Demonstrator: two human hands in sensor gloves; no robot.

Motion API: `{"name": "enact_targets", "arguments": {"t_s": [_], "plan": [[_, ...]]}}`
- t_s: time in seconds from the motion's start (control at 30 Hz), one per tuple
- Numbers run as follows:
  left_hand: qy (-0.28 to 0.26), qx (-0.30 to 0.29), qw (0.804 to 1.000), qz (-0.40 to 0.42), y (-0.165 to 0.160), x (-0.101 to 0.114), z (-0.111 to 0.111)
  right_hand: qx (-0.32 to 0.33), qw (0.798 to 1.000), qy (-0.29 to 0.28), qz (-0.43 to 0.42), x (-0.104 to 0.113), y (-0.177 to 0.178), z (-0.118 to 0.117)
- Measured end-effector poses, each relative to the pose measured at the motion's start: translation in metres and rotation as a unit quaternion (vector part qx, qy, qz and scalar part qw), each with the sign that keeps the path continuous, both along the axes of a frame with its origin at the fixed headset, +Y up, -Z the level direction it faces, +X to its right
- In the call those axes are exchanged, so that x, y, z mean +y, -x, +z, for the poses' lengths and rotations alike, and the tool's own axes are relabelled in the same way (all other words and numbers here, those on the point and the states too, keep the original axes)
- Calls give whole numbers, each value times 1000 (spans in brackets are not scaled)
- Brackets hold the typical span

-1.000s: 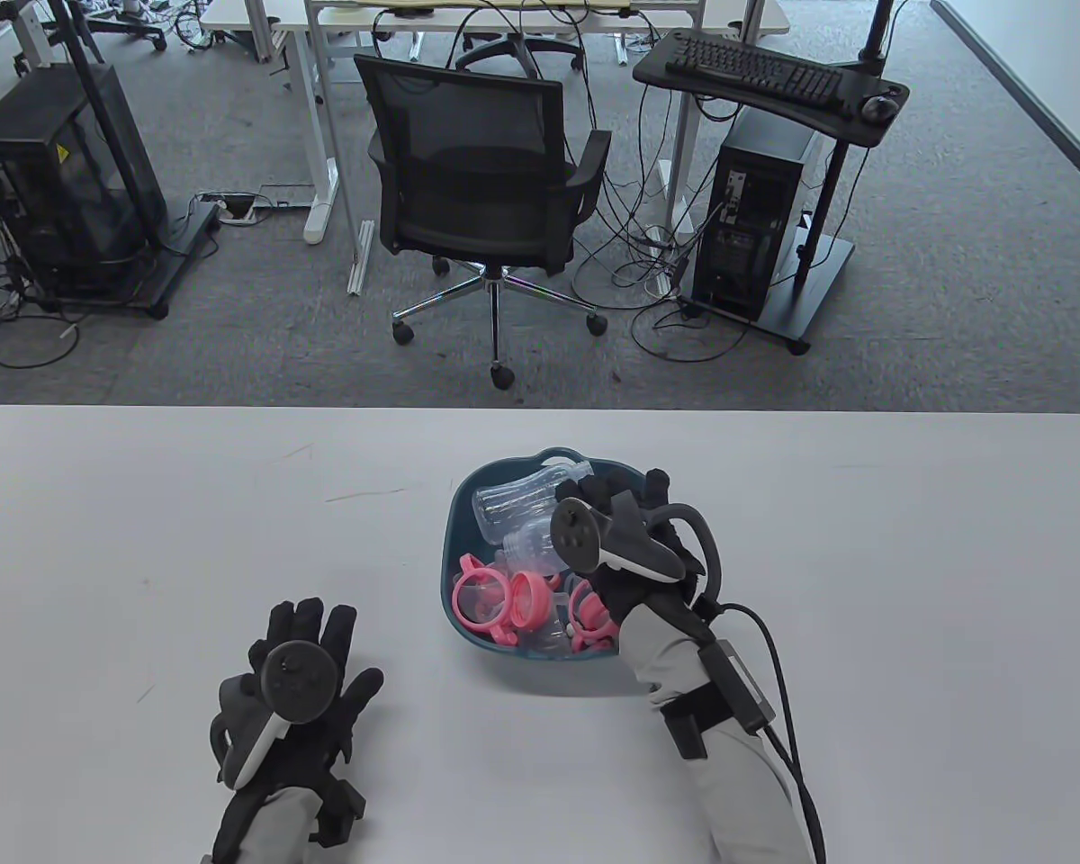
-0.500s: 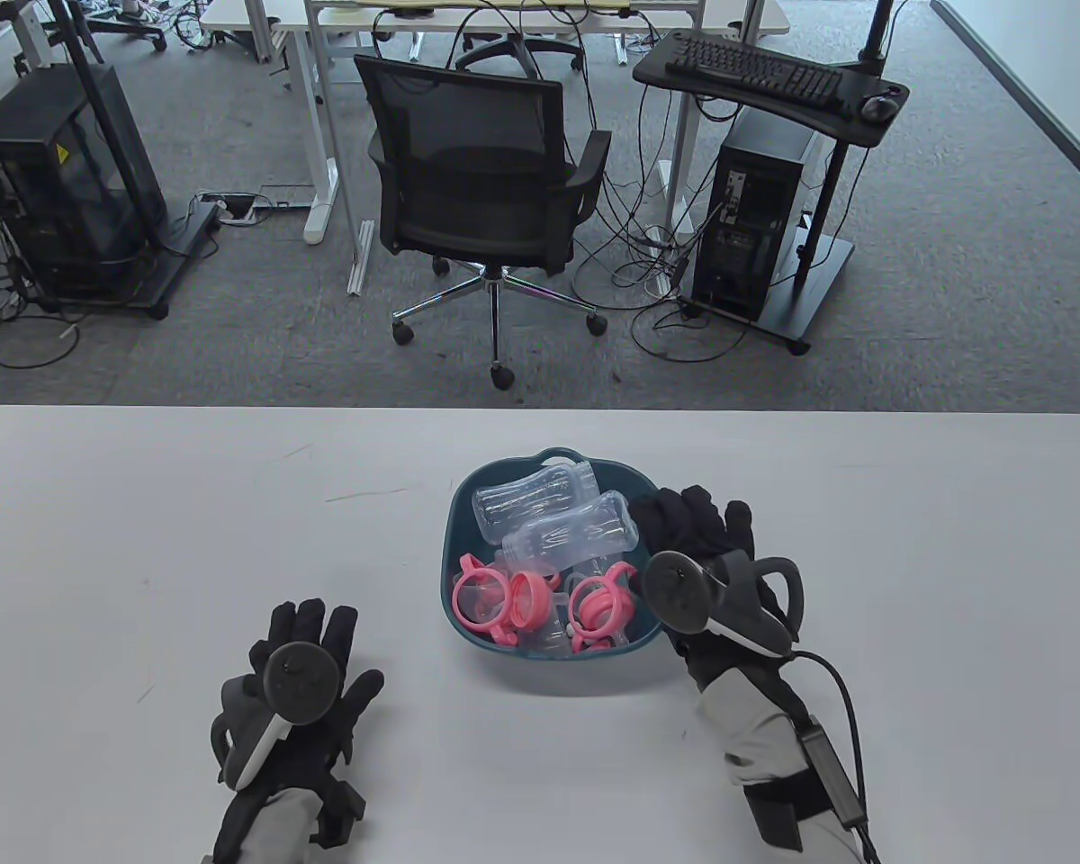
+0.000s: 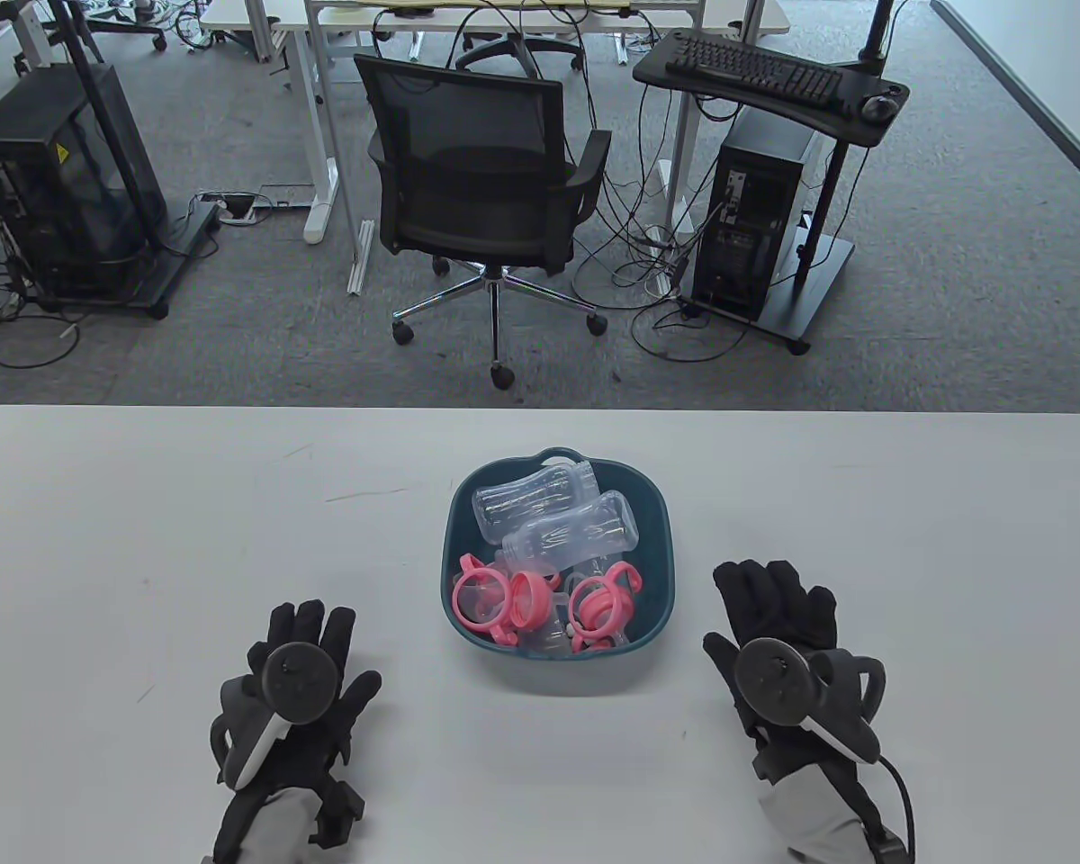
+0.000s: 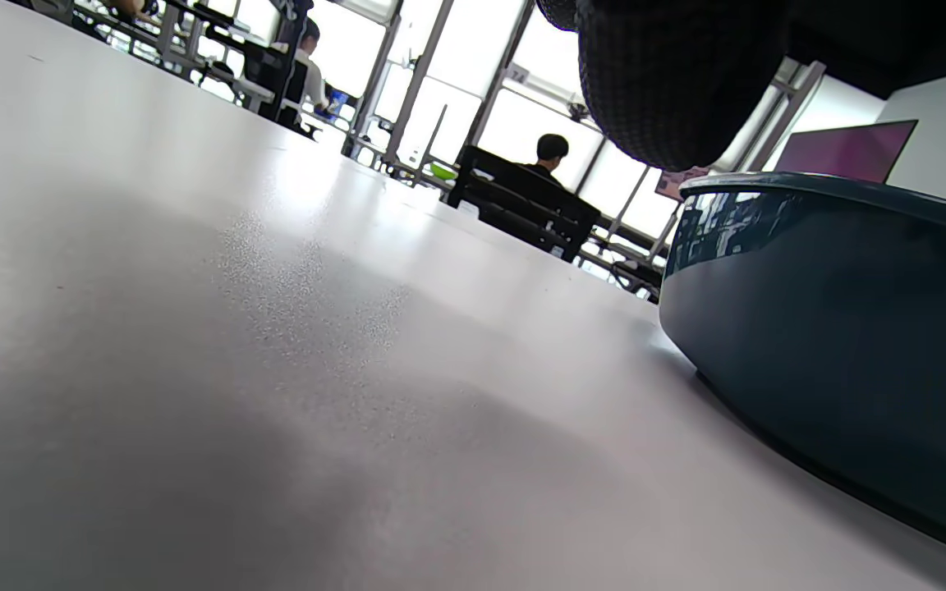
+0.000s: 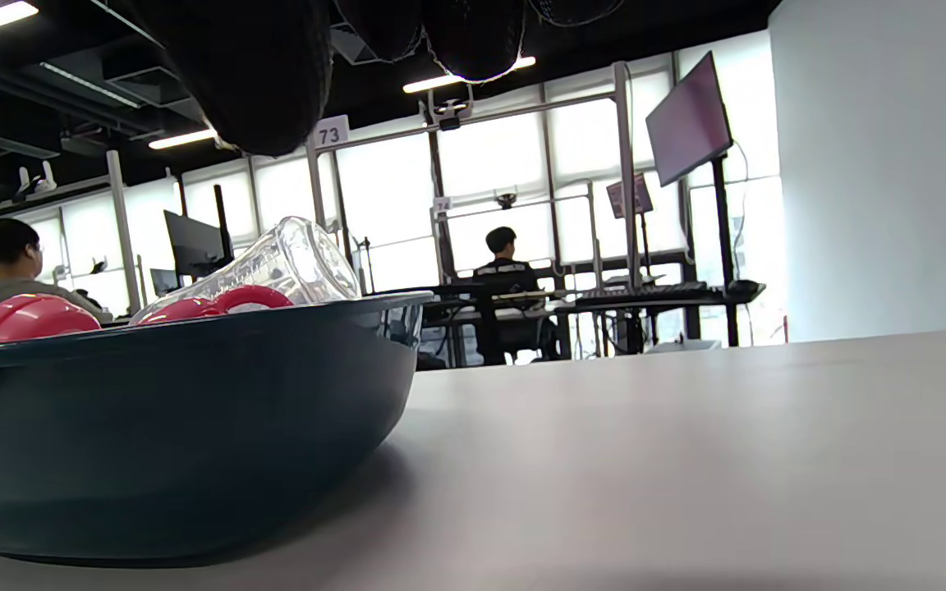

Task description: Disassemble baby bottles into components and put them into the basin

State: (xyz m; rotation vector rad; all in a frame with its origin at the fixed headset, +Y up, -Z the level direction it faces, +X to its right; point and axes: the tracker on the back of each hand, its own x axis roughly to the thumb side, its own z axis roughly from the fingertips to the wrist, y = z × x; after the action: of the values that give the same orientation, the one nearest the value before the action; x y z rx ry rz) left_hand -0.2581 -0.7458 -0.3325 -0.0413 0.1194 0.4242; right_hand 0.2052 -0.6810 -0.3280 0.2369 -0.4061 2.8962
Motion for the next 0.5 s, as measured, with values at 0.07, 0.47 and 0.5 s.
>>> {"name": "enact_targets", "arguments": {"t_s": [0.07, 0.47, 0.5], "plan": [[0, 1, 1000, 1, 0, 0, 0, -5, 1000, 4, -6, -6, -4, 4], [9, 8, 1000, -1, 1, -3, 0, -23, 999, 23, -15, -30, -20, 8], [10, 9, 1000, -1, 1, -3, 0, -24, 999, 26, -16, -32, -21, 8]]}}
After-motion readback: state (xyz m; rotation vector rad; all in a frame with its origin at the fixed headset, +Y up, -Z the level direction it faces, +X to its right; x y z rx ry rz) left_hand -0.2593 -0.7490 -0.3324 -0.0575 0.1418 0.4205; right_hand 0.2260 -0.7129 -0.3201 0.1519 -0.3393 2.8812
